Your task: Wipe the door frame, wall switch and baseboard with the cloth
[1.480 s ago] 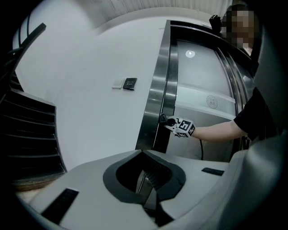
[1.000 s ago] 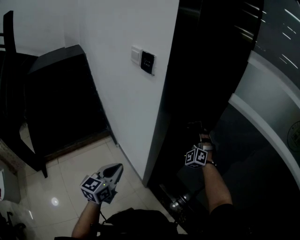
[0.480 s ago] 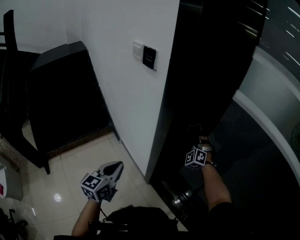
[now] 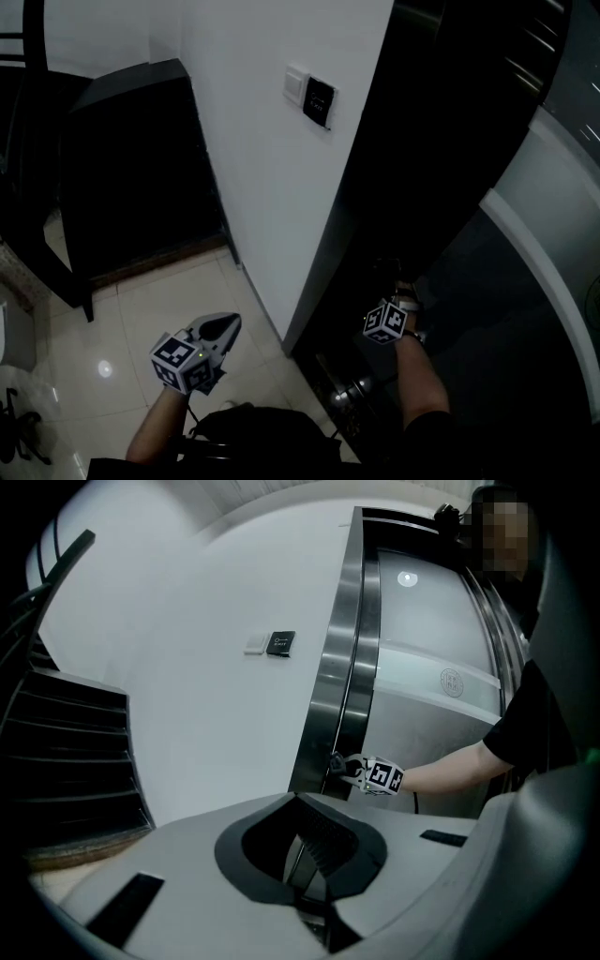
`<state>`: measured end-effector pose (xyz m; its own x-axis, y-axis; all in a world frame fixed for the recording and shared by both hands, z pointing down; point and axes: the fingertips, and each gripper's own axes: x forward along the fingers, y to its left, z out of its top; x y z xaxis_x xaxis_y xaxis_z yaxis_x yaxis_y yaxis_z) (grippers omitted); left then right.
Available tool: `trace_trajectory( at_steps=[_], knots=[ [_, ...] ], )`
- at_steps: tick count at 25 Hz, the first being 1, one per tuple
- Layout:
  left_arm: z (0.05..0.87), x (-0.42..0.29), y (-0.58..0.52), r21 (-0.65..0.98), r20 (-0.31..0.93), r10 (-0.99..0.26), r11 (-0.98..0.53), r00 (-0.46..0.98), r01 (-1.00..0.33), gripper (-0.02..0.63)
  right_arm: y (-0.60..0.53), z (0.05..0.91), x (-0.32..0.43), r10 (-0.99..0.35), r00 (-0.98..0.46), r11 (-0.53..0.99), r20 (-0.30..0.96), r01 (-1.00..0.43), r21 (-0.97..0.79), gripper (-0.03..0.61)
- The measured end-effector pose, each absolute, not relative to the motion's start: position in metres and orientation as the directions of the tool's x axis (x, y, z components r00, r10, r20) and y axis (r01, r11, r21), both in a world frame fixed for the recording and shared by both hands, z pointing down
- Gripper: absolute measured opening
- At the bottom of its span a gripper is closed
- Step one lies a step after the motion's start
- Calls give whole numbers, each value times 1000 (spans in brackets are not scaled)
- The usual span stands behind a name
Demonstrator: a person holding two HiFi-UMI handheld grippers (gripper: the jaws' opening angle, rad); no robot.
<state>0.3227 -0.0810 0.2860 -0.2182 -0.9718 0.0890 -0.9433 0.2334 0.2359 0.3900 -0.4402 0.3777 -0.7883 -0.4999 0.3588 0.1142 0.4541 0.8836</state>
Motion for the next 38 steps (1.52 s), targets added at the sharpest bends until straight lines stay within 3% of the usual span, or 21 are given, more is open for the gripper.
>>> trace_trajectory(
  at_steps=[12,16,23,27,31,38],
  knots=[
    [301,332,-74,248,141,-967,240,-210,-939,-11,-430,410,397,-496,-765,537,412,103,837,94],
    [299,337,-80,255,115,-979,190,-166,-948,-11,-419,348,404,-493,-824,475,280,15,880,94],
    [278,343,-104,264,0,-997,74,-77,-962,-11,-400,104,416,-446,-885,197,-134,-243,950,94],
    [266,338,-106,273,-50,-996,53,-69,-961,-11,-391,-6,413,-414,-866,108,-280,-352,930,94],
    [261,335,-92,255,-55,-994,75,-91,-964,-11,-385,-46,406,-412,-852,99,-324,-396,913,94],
    [269,330,-71,294,-60,-990,106,-129,-950,-11,-383,4,381,-437,-863,41,-255,-302,952,94]
  ],
)
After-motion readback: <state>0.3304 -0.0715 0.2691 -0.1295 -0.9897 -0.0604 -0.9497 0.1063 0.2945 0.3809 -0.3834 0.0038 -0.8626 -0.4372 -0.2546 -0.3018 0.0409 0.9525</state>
